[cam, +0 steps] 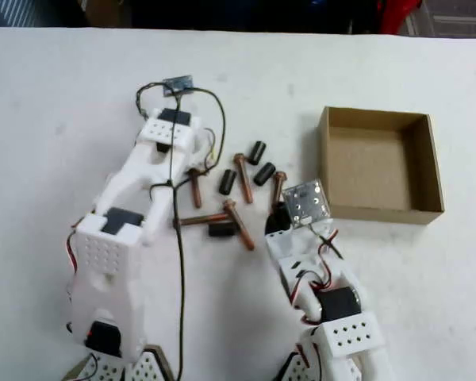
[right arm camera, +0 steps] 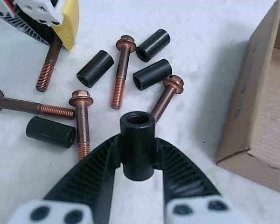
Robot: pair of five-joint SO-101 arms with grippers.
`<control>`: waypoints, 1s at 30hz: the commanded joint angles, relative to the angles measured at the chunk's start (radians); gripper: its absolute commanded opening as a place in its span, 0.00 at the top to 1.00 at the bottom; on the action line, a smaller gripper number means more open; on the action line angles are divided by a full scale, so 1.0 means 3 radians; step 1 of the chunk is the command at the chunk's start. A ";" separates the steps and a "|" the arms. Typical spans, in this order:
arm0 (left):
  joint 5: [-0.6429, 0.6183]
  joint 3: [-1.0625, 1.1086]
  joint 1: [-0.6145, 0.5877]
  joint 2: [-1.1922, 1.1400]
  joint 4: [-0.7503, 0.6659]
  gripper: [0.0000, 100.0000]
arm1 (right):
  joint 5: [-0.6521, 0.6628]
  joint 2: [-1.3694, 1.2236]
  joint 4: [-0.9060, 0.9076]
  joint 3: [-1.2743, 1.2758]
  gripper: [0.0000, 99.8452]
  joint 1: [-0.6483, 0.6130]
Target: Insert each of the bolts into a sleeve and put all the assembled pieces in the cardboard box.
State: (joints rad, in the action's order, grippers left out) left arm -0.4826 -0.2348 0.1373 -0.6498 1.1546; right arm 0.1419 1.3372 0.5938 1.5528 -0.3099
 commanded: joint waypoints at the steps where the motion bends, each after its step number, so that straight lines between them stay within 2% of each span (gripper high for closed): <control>1: 0.0041 -0.0143 -0.0110 0.0028 -0.0041 0.97 | -0.0005 0.0064 -0.0059 -0.0031 0.98 0.0028; 9: 0.0046 0.0087 -0.0095 0.0074 -0.0056 0.96 | -0.0005 0.0064 -0.0059 -0.0026 0.98 0.0028; 13: 0.0066 -0.0077 -0.0033 0.0074 0.0322 0.98 | -0.0031 0.0064 -0.0059 -0.0031 0.98 0.0028; 18: 0.0650 -0.0537 0.0136 0.0074 0.1089 0.98 | -0.0036 0.0325 0.0013 0.0010 0.98 0.0013; 21: 0.0747 -0.0793 0.0207 0.0074 0.1458 0.98 | -0.0036 0.0713 0.0161 0.0123 0.98 -0.0033; 26: 0.0757 -0.1069 0.0202 0.0074 0.1795 0.98 | -0.0036 0.1593 0.0458 0.0389 0.98 -0.0161; 30: 0.0752 -0.1156 0.0187 0.0074 0.1892 0.98 | -0.0036 0.1450 0.0401 0.0378 0.98 -0.0258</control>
State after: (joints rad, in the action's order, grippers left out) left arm -0.2647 -0.5140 0.1926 -0.6498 1.6824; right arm 0.1404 1.7683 0.7242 1.6678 -0.3698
